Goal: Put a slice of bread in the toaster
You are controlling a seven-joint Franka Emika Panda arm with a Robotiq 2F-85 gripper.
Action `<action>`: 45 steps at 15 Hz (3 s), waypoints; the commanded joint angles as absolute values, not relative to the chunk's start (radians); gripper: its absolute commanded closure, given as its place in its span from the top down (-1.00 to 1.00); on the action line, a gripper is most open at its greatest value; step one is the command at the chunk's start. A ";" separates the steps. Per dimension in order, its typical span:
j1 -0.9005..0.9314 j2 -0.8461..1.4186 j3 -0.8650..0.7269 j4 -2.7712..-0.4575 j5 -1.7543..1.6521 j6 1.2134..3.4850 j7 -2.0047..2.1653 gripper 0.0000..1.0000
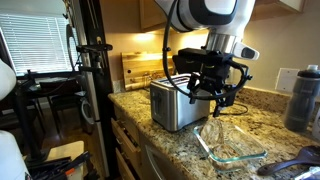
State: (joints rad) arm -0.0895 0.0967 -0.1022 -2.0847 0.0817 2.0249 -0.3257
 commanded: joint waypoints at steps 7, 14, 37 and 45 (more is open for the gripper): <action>-0.089 0.134 -0.053 -2.055 0.139 2.025 -0.335 1.00; -0.093 0.197 -0.049 -2.038 0.114 2.062 -0.314 1.00; -0.117 0.330 -0.073 -1.956 0.041 2.146 -0.215 1.00; -0.109 0.364 -0.058 -1.893 0.041 2.137 -0.208 1.00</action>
State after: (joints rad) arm -0.1098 0.3564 -0.0597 -1.9187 0.0591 2.1526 -0.2392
